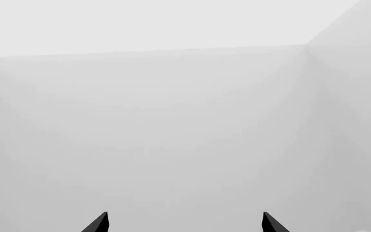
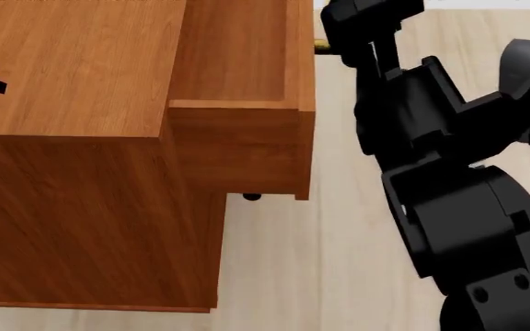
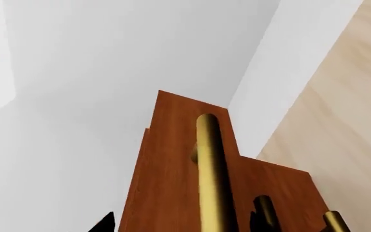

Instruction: Close the bottom drawer of the cabinet and open the top drawer.

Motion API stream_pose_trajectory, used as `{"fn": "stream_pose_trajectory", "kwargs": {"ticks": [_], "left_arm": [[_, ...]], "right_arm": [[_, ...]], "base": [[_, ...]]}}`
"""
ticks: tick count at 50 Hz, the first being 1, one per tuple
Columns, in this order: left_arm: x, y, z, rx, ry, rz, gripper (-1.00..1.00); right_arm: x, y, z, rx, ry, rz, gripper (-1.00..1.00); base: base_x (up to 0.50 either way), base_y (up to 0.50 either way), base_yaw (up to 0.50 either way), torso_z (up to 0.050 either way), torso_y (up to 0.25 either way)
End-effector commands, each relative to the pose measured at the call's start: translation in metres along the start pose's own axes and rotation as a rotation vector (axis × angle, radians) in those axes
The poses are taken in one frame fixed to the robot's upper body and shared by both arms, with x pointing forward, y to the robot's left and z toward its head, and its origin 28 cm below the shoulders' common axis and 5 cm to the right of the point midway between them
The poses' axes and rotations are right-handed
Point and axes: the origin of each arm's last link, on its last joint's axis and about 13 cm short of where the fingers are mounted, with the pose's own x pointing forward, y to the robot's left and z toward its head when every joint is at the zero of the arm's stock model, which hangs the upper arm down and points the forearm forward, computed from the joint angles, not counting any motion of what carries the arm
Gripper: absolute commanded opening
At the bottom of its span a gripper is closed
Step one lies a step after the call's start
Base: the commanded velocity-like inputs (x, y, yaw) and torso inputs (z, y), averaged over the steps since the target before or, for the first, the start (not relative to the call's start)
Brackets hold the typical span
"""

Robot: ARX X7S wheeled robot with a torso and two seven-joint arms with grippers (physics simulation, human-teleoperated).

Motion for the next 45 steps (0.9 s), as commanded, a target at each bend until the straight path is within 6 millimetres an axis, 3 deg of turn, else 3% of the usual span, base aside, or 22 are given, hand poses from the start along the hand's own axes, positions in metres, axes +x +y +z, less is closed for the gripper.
{"fn": "stream_pose_trajectory", "kwargs": {"ticks": [1, 29, 45], "left_arm": [[0.000, 0.000, 0.000, 0.001, -0.002, -0.002, 1.00], [0.000, -0.001, 0.002, 0.004, -0.004, -0.002, 1.00], [0.000, 0.000, 0.003, 0.005, -0.006, -0.001, 1.00]], "right_arm": [[-0.005, 0.009, 0.004, -0.027, -0.034, 0.094, 1.00], [-0.007, 0.009, 0.006, -0.023, -0.041, 0.090, 1.00], [-0.002, -0.006, 0.004, 0.001, -0.037, 0.029, 1.00]], "base": [[0.00, 0.00, 0.00, 0.000, 0.000], [0.00, 0.00, 0.00, 0.001, 0.003], [0.00, 0.00, 0.00, 0.001, 0.001]]}}
